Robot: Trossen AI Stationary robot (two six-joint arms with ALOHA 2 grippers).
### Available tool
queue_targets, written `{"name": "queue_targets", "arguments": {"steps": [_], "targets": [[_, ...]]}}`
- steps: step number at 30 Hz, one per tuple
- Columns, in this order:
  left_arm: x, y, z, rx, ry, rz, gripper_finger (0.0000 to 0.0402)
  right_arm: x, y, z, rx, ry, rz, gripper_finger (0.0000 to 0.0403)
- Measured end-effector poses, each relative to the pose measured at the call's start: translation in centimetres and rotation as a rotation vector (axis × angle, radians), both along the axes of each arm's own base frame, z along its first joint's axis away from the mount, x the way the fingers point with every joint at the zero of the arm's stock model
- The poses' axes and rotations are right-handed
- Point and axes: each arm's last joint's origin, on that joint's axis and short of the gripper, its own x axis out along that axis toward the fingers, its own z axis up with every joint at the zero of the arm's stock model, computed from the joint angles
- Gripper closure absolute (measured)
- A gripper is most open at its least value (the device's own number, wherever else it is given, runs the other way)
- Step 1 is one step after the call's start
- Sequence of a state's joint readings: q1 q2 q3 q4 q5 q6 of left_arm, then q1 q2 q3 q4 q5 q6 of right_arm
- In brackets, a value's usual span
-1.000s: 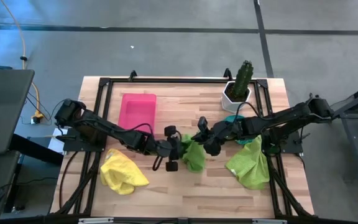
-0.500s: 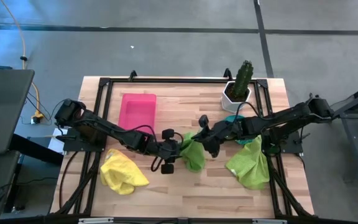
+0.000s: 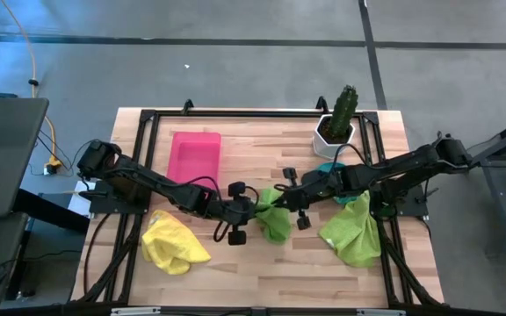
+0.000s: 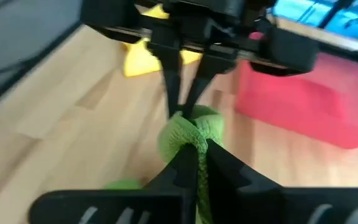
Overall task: Roll microfiber towels into tight, uniform cylinder then place into a basket
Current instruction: Roll the green microfiber cloth
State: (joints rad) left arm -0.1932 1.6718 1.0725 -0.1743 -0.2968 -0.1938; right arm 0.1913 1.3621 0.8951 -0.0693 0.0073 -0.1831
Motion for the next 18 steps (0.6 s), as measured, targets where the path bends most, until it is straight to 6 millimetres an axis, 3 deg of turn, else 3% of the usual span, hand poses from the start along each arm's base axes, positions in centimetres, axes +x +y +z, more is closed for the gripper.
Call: {"name": "queue_targets", "arguments": {"steps": [10,14,18], "targets": [[-1.2,-1.1,-0.9,-0.067,0.119,0.062,0.0400,-1.5,0.2,-1.9,0.120,0.281,0.049,0.0305],[-1.5,-1.0,-1.1,-0.077,0.146,0.086,0.0400,-2.3,0.0,-2.5,0.153,0.396,-0.005,0.0296],[-1.4,-1.0,-1.1,-0.076,0.138,0.088,0.0400,-2.2,0.0,-2.5,0.159,0.395,-0.009,0.0296]]}}
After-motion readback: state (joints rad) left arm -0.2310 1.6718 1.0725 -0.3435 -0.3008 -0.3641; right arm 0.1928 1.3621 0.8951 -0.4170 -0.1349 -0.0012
